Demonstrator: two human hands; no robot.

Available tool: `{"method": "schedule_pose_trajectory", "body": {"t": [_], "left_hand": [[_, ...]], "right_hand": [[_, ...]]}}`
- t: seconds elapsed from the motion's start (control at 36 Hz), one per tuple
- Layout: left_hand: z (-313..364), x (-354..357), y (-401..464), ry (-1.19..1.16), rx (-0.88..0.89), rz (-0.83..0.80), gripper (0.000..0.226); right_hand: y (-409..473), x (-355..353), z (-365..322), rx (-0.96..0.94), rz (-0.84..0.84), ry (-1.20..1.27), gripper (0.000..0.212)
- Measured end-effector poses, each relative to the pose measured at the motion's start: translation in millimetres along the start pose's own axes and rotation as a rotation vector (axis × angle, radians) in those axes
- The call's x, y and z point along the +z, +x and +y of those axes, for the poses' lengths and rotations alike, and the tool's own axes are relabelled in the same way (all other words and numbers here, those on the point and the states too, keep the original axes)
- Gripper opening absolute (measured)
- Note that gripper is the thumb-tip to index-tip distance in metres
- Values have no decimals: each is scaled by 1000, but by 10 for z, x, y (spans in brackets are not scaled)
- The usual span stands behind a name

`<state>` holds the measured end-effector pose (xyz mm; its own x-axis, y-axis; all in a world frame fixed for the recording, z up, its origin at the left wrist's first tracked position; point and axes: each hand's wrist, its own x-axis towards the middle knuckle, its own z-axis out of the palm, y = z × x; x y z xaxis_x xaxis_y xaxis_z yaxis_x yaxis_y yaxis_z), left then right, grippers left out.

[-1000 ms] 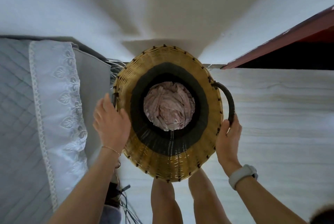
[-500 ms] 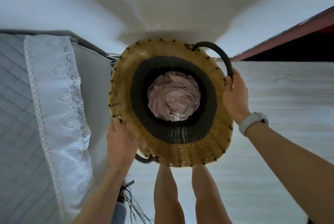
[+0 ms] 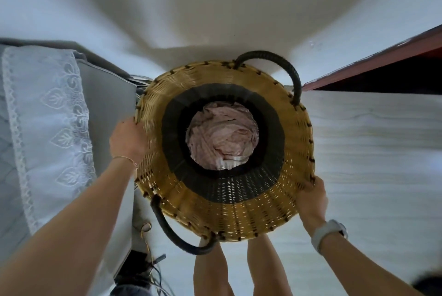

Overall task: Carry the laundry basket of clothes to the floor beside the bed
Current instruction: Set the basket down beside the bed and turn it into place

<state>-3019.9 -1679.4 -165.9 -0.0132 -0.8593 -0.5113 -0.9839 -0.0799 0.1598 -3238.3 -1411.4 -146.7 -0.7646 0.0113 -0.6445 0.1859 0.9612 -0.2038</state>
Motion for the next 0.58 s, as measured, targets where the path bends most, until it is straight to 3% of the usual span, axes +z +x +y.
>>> {"method": "schedule_pose_trajectory", "body": {"t": [0.11, 0.33, 0.58], "left_hand": [[-110, 41, -90, 26, 50, -38, 27], [-567, 152, -461, -54, -141, 30, 31], [-573, 114, -230, -70, -148, 117, 33]], "right_hand": [[163, -89, -161, -142, 53, -53, 32], [404, -249, -844, -487, 11, -176, 29], [458, -75, -856, -392, 0, -217, 33]]}}
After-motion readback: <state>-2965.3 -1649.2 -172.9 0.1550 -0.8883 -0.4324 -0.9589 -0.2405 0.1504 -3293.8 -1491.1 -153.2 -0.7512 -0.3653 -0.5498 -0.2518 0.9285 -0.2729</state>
